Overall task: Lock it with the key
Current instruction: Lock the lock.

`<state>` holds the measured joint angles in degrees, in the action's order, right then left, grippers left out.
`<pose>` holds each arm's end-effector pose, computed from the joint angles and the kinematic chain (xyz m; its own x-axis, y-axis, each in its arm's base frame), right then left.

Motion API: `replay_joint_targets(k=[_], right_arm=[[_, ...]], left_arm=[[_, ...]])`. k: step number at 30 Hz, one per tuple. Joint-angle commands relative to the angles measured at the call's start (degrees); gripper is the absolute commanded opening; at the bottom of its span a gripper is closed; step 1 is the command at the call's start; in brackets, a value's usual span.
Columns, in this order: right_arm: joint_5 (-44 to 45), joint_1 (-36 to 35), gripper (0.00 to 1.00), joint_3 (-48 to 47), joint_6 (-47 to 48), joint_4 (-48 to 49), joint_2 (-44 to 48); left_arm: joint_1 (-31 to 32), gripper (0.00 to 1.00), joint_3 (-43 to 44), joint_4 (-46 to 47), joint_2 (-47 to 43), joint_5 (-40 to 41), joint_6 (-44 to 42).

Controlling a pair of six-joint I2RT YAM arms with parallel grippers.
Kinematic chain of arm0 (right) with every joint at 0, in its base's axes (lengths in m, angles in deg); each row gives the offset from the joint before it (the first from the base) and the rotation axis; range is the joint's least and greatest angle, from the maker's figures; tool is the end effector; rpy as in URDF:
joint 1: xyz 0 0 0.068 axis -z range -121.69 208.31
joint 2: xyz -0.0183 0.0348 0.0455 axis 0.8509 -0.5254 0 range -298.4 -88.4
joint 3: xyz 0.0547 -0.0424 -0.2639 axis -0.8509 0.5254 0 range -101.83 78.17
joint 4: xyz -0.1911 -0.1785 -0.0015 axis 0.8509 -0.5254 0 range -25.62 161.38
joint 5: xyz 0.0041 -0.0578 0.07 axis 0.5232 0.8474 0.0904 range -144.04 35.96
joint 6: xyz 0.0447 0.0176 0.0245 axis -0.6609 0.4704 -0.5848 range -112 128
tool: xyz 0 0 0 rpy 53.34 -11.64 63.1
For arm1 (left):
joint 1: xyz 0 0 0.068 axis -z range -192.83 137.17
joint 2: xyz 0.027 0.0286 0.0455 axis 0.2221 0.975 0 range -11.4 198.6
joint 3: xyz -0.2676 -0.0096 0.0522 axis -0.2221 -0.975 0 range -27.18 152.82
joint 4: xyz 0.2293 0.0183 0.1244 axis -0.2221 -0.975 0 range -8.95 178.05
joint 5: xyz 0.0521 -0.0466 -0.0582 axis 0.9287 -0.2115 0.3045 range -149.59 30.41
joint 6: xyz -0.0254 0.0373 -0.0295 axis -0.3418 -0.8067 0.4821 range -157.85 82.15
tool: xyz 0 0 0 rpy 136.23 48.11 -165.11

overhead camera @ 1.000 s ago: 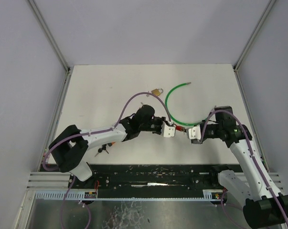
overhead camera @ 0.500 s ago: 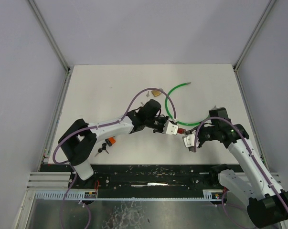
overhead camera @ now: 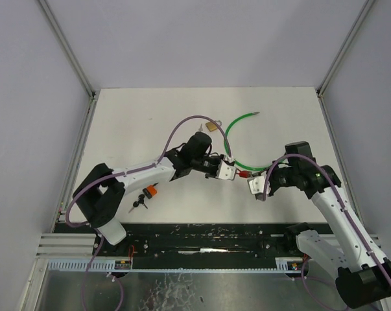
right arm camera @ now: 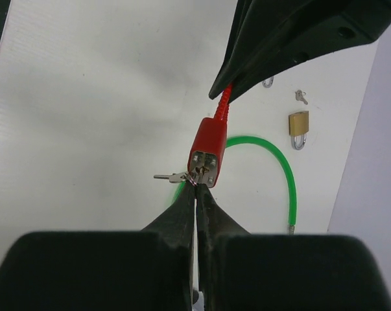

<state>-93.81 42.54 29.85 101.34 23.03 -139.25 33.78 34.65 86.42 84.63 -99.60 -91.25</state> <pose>0.1523 0.0667 0.2888 0.6396 -0.6168 -0.4588 -0.7107 -0.2471 -0.6587 0.2350 -0.2820 0.2286 0.4946 0.3720 -0.7855 0.8682 -0.2537 0.4266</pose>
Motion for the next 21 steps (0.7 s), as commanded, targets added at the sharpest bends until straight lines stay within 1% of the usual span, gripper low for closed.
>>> replay_joint_targets(k=[1, 8, 15, 21], right_arm=[[0.35, 0.8, 0.0, -3.63, -6.71, -2.48, 1.7], [-1.15, 2.45, 0.0, -3.27, -8.66, -4.64, 3.22], [-1.82, 4.94, 0.0, -1.48, -9.03, -4.35, 4.79], [-5.54, 5.01, 0.0, 0.65, -9.13, -2.82, 5.06]], left_arm=[[-0.32, 0.0, -4.31, 3.53, -3.09, 7.46, 1.65], [1.88, 0.0, -6.38, 6.64, -3.99, 14.23, 1.21], [2.1, 0.0, -8.54, 9.99, -5.14, 17.26, 1.6], [2.2, 0.0, -7.59, 8.55, -4.32, 17.03, 1.35]])
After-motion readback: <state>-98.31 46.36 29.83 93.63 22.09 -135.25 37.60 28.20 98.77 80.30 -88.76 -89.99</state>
